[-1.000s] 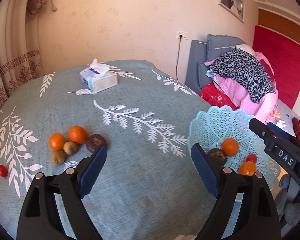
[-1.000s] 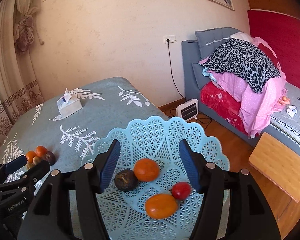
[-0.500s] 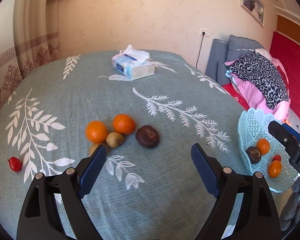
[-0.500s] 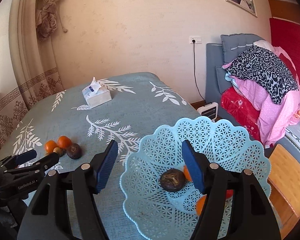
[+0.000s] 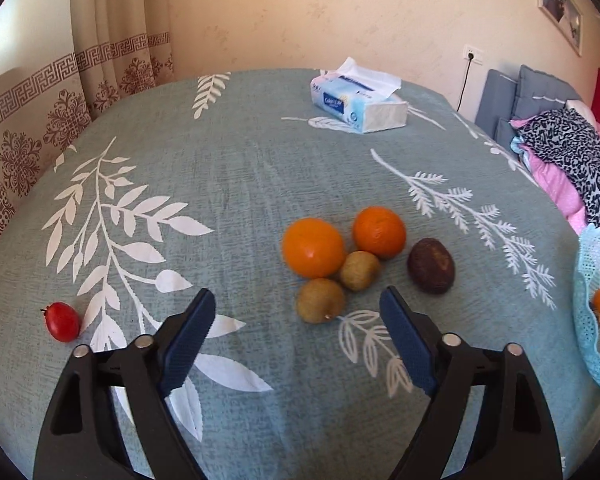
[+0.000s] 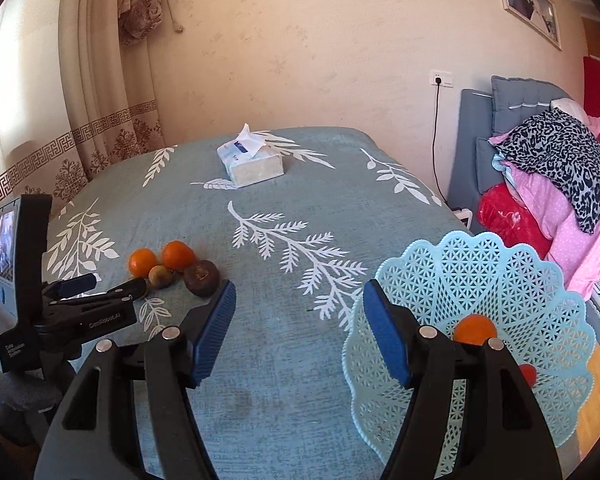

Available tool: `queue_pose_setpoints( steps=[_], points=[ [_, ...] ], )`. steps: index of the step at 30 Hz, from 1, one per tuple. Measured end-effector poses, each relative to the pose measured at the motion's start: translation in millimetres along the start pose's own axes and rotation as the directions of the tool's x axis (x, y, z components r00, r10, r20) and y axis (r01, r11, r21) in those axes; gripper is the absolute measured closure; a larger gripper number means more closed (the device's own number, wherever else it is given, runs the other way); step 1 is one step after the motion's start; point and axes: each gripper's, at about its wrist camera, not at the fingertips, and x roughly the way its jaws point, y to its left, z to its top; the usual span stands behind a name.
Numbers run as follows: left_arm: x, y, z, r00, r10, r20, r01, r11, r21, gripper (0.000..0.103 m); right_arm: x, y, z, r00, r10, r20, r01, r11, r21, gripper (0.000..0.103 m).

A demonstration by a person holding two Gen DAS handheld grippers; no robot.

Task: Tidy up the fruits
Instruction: 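Move the left tool to the kiwi and close on it, then grasp the other dark brown fruit with the right tool while the left tool holds the kiwi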

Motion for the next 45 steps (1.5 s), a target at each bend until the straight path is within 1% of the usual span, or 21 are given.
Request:
queue_pose_setpoints(
  steps=[2,5,10,12,13,15,16,20,23,28,32,36,38,39,41,43,44,45],
  points=[
    [9,3,1,1.000,-0.011,-0.024,0.011,1.000,-0.016,0.031,4,4,0,1.000,0.007,-0.009,-0.007,1.000,-0.008,0.035],
    [20,5,-1,0.998,-0.023,-0.060,0.021,0.999,-0.026,0.043,10,10,0,1.000,0.019,-0.023,-0.019,1.000,-0.019,0.035],
    [21,3,0,0.998,-0.036,-0.051,0.035,0.999,-0.013,0.051,20,20,0,0.998,0.039,-0.044,-0.040,0.999,-0.033,0.035],
    [20,2,0,0.998,-0.054,-0.044,0.054,0.999,-0.005,0.062,24,25,1,0.997,0.049,-0.055,-0.052,0.998,-0.038,0.035],
    [19,1,0,0.997,-0.064,-0.042,0.064,0.998,-0.001,0.064,27,28,1,0.996,0.057,-0.063,-0.059,0.997,-0.041,0.035],
    [17,0,-1,0.996,-0.079,-0.034,0.079,0.997,0.001,0.074,32,31,2,0.995,0.068,-0.078,-0.072,0.996,-0.044,0.035],
    [15,0,-1,0.996,-0.085,-0.027,0.085,0.996,-0.001,0.075,35,33,2,0.993,0.074,-0.087,-0.078,0.996,-0.044,0.035],
    [11,7,-3,0.997,-0.077,-0.012,0.077,0.996,-0.038,0.076,49,43,4,0.986,0.104,-0.134,-0.111,0.992,-0.051,0.035],
    [6,17,-4,0.998,-0.055,0.005,0.055,0.995,-0.083,0.076,63,53,4,0.977,0.125,-0.172,-0.138,0.988,-0.065,0.035],
    [-5,28,-4,0.999,-0.001,0.048,0.007,0.993,-0.122,0.076,89,64,6,0.959,0.152,-0.240,-0.170,0.984,-0.054,0.035],
    [-11,35,-4,0.998,0.010,0.062,-0.001,0.989,-0.149,0.076,108,72,9,0.952,0.142,-0.272,-0.166,0.984,-0.067,0.035],
    [-14,38,-5,0.998,0.009,0.068,0.002,0.987,-0.159,0.076,122,80,12,0.952,0.120,-0.281,-0.152,0.984,-0.093,0.037],
    [-17,38,-5,0.997,0.011,0.076,0.001,0.988,-0.157,0.076,129,82,13,0.949,0.121,-0.292,-0.154,0.984,-0.092,0.045],
    [-18,38,-5,0.997,0.012,0.079,0.001,0.988,-0.157,0.076,133,83,14,0.946,0.124,-0.301,-0.158,0.983,-0.091,0.047],
    [-19,38,-5,0.997,0.008,0.081,0.005,0.987,-0.159,0.076,139,85,13,0.941,0.122,-0.315,-0.159,0.983,-0.092,0.056],
    [-19,38,-5,0.997,0.008,0.081,0.005,0.987,-0.161,0.076,141,87,12,0.944,0.114,-0.310,-0.153,0.983,-0.105,0.059],
    [-19,38,-5,0.997,0.008,0.080,0.005,0.987,-0.162,0.076,141,88,12,0.944,0.119,-0.309,-0.159,0.981,-0.109,0.063],
    [-19,38,-5,0.997,0.008,0.079,0.005,0.987,-0.163,0.076,140,89,13,0.945,0.115,-0.307,-0.157,0.981,-0.115,0.063]
  ],
)
